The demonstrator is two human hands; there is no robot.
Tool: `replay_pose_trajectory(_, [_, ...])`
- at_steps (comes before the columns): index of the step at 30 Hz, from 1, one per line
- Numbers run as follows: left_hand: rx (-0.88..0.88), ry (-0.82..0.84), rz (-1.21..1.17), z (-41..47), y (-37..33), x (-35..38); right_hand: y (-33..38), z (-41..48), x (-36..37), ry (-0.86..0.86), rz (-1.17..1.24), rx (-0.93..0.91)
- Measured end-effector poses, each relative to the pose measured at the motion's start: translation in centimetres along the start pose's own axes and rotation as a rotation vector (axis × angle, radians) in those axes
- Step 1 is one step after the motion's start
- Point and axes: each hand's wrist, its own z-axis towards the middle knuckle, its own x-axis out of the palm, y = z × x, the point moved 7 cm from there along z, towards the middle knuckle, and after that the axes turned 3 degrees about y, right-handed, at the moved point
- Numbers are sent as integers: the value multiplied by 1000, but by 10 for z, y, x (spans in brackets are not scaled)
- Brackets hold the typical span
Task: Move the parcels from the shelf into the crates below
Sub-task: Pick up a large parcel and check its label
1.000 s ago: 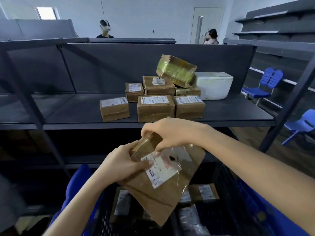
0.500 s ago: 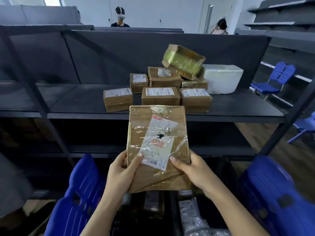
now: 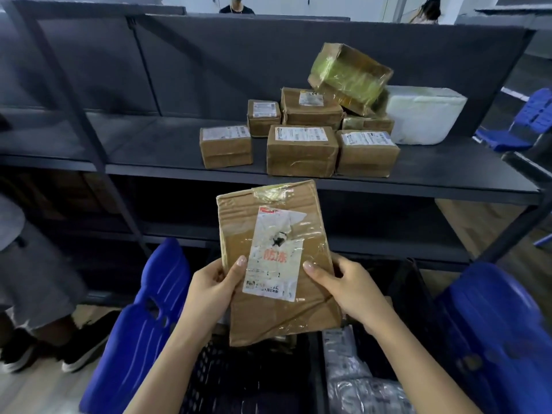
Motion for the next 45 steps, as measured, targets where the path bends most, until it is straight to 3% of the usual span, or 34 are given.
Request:
replay_pose_trajectory(6, [-156,41,53,15,39,-24,-18,5,33,-44,-13,95])
replay_pose_trajectory(16, [-471,184,275,10,191,-78,-139,-30,152,-77,113,420])
replay_pose_trajectory(24, [-633,281,381,15,255,-90,-197,-33,202,-76,193,572])
replay_pose_trajectory(28, [-723,205,459,14,282,-95,-224,-25,223,-31,172,625])
replay_pose_trajectory(31, [-737,179,571,12,297,-99,-247,-18,238,-2,159,683])
replay_pose_trajectory(36, [-732,93,554,18,321,-93,-280,-2,259,38,157,757])
replay_pose_trajectory(42, [-656,110,530,19,344,-79,-311,9,279,66,192,834])
replay_pose_trajectory(45, [-630,52,671,8,346,-77,-318,7,282,92,203,838])
